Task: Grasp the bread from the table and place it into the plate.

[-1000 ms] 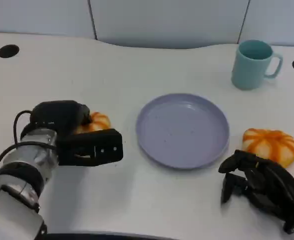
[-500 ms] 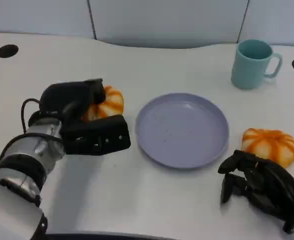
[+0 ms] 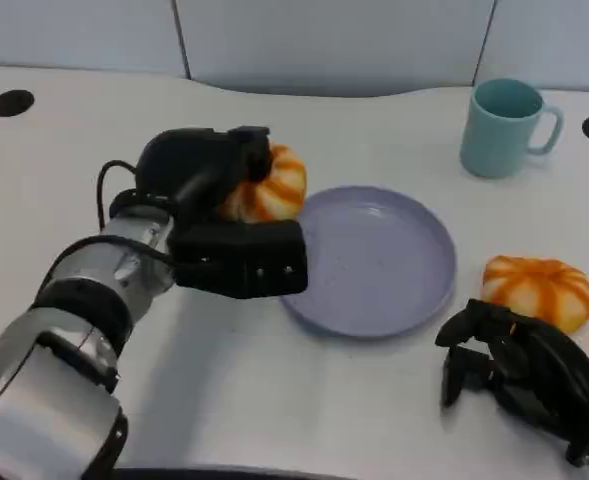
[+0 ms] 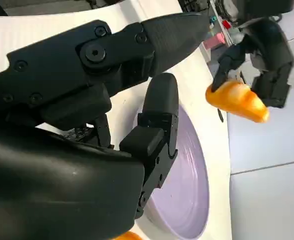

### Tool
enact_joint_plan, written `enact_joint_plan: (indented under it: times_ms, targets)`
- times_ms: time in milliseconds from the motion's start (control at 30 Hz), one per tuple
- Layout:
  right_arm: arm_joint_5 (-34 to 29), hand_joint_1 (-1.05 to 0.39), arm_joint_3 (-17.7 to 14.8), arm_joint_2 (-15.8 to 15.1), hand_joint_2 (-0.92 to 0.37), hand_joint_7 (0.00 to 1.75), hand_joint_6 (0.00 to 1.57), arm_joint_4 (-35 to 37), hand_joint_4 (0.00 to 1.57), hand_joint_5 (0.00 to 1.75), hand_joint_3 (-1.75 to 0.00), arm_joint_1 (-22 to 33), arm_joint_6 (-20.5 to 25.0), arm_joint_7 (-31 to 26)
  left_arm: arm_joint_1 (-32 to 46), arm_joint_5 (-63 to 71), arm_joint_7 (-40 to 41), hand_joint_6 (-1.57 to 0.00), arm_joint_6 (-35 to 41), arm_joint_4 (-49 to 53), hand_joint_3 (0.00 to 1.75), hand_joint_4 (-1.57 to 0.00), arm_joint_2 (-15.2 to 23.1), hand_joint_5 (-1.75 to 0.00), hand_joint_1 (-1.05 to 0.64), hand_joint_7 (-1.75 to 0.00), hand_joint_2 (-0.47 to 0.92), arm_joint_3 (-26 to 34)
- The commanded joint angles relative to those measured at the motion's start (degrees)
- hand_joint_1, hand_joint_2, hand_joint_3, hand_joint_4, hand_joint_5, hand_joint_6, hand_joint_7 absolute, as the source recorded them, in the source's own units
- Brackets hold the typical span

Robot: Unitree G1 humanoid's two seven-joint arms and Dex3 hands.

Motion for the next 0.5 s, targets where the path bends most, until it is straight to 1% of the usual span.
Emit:
enact_joint_plan:
  times_ms: [33, 100, 233, 300, 367, 500]
  targets:
    - [-0.76, -0.53, 0.33, 0.16, -0.92, 1.05, 0.74, 1.15, 0.60, 1.65, -0.11, 1.78, 2.83, -1.00, -2.29, -0.01, 1.27, -0.68, -2.13, -0.57, 0.80, -0.91, -1.43, -1.75, -0.24, -1.75, 0.61, -0.25]
    - [-0.89, -0.54, 0.37, 0.22, -0.92, 1.05, 0.74, 1.08, 0.60, 1.65, -0.11, 1.71, 2.75, -1.30, -2.55, -0.05, 1.00, -0.69, -2.15, -0.44, 0.83, -0.92, -2.30, -1.75, -0.24, -1.75, 0.56, -0.34]
    - [-0.54, -0.54, -0.10, 0.37, -0.92, 1.04, 0.73, 2.67, 0.59, 1.64, -0.10, 1.19, 1.99, -0.67, -2.88, 0.68, 1.18, -0.72, -2.31, -0.33, 0.83, -0.95, -3.75, -1.75, -0.26, -1.75, 0.55, -1.22]
    - [-0.37, -0.53, -0.12, 0.41, -0.92, 1.03, 0.74, 2.48, 0.59, 1.63, -0.10, 1.12, 2.44, -0.55, -3.10, 1.02, 0.94, -0.72, -2.09, -0.25, 0.85, -0.96, -4.45, -1.75, -0.26, -1.75, 0.56, -1.78]
    - [-0.38, -0.53, -0.09, 0.51, -0.92, 1.03, 0.75, 2.53, 0.61, 1.64, -0.09, 1.06, 2.20, -0.53, -3.45, 1.53, -0.08, -0.70, -1.97, -0.11, 0.91, -0.96, -5.00, -1.75, -0.26, -1.75, 0.55, -2.47]
    - [-0.11, -0.52, -0.37, 0.69, -0.92, 1.02, 0.74, 3.43, 0.61, 1.64, -0.08, 0.81, 2.14, -0.15, -3.67, 1.69, -1.98, -0.67, -2.02, 0.17, 0.93, -0.93, -5.80, -1.75, -0.28, -1.75, 0.52, -2.98]
